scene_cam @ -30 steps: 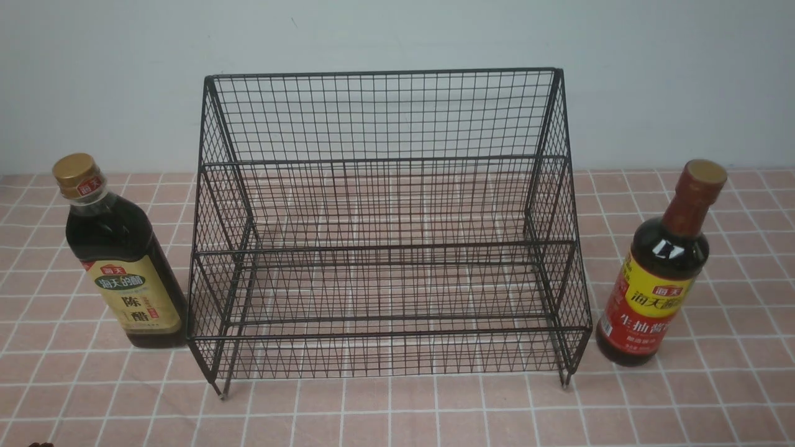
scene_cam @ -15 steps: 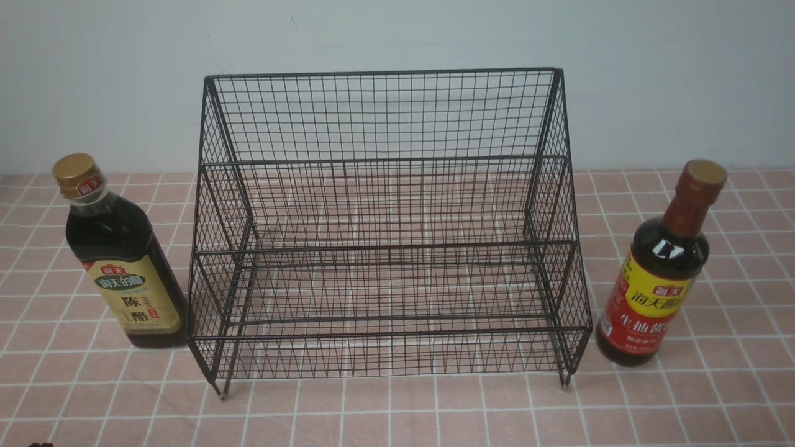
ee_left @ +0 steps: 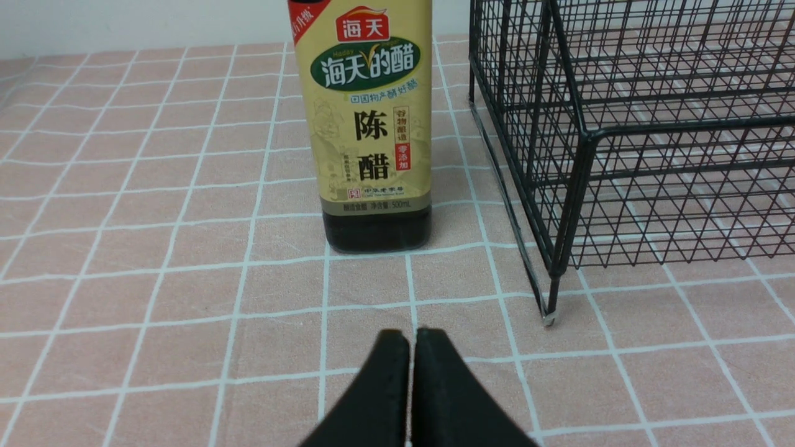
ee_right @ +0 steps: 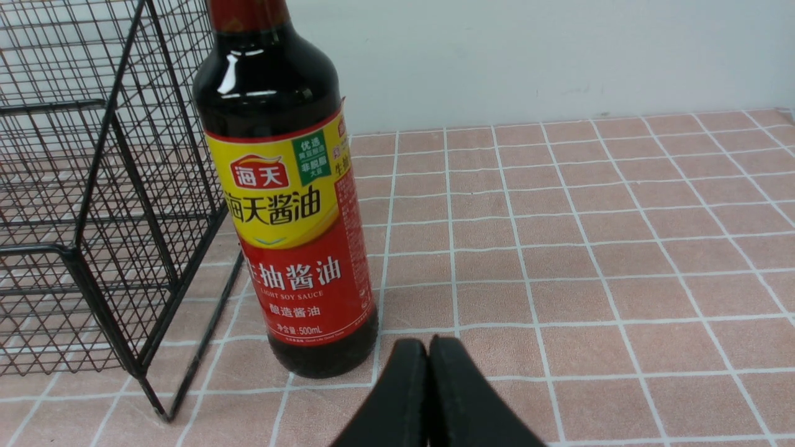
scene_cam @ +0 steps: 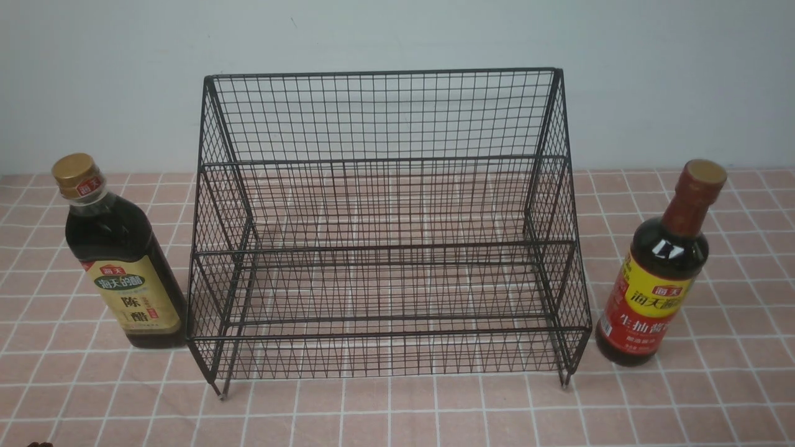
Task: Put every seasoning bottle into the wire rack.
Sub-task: Use the left arm to grab the condiment bottle closest to it
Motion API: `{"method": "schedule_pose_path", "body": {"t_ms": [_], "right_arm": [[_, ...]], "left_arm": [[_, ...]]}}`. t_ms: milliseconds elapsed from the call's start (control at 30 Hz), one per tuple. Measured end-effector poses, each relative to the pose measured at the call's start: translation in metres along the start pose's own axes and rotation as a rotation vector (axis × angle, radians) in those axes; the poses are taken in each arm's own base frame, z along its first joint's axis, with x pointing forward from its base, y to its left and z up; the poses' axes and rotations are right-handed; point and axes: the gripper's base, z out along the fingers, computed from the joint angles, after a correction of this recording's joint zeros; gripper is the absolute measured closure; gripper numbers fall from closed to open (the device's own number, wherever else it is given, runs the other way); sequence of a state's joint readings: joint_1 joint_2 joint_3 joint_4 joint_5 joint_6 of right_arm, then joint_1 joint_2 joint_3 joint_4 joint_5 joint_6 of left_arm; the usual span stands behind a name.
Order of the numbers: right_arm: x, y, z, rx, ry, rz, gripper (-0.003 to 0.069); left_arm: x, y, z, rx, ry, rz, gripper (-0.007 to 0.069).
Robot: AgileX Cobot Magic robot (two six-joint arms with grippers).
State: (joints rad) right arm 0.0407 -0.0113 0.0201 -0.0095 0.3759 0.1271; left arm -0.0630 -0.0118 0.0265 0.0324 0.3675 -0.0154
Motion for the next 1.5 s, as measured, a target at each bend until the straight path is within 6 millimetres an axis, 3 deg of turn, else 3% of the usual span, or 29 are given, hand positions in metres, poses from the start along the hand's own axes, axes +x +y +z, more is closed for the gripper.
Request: {"method": "schedule_pose_path", "body": {"t_ms": [167,300,500,600,800,1000,1100,1133,1233,1300,1400,1500], "right_arm": [[0.000,0.000,0.000,0.000,0.000,0.000,0.0673],[0.000,0.000,0.000,0.000,0.000,0.000,0.0673],[0.000,0.000,0.000,0.000,0.000,0.000,0.0673],[0.000,0.000,0.000,0.000,0.000,0.000,0.0673],[0.000,0.000,0.000,0.000,0.000,0.000,0.0673],[0.000,0.000,0.000,0.000,0.000,0.000,0.0673],[0.000,0.000,0.000,0.000,0.000,0.000,0.0673],[0.000,0.000,0.000,0.000,0.000,0.000,0.0673],[0.000,0.000,0.000,0.000,0.000,0.000,0.0673],[0.000,0.000,0.000,0.000,0.000,0.000,0.0673],[0.000,0.000,0.000,0.000,0.000,0.000,0.0673],[0.000,0.000,0.000,0.000,0.000,0.000,0.0673]], "left_arm": [[-0.014,-0.002,-0.001,0.039,-0.160,-0.174,0.0631],[-0.036,0.000,-0.007,0.068,-0.406,-0.353,0.0631],[-0.062,0.010,-0.024,0.025,-0.765,-0.369,0.0631],[-0.068,0.010,-0.023,0.008,-0.753,-0.340,0.0631],[-0.105,0.007,0.000,-0.012,-0.546,-0.221,0.0614],[-0.140,0.006,0.046,-0.025,-0.383,-0.191,0.0482],[-0.150,0.007,0.071,-0.033,-0.322,-0.186,0.0328],[-0.151,0.007,0.072,-0.034,-0.319,-0.186,0.0328],[-0.157,0.007,0.095,-0.046,-0.307,-0.181,0.0149],[-0.158,0.008,0.105,-0.054,-0.310,-0.179,0.0085],[-0.159,0.009,0.120,-0.067,-0.323,-0.174,0.0008],[-0.155,0.009,0.138,-0.077,-0.297,-0.171,-0.0020]]}}
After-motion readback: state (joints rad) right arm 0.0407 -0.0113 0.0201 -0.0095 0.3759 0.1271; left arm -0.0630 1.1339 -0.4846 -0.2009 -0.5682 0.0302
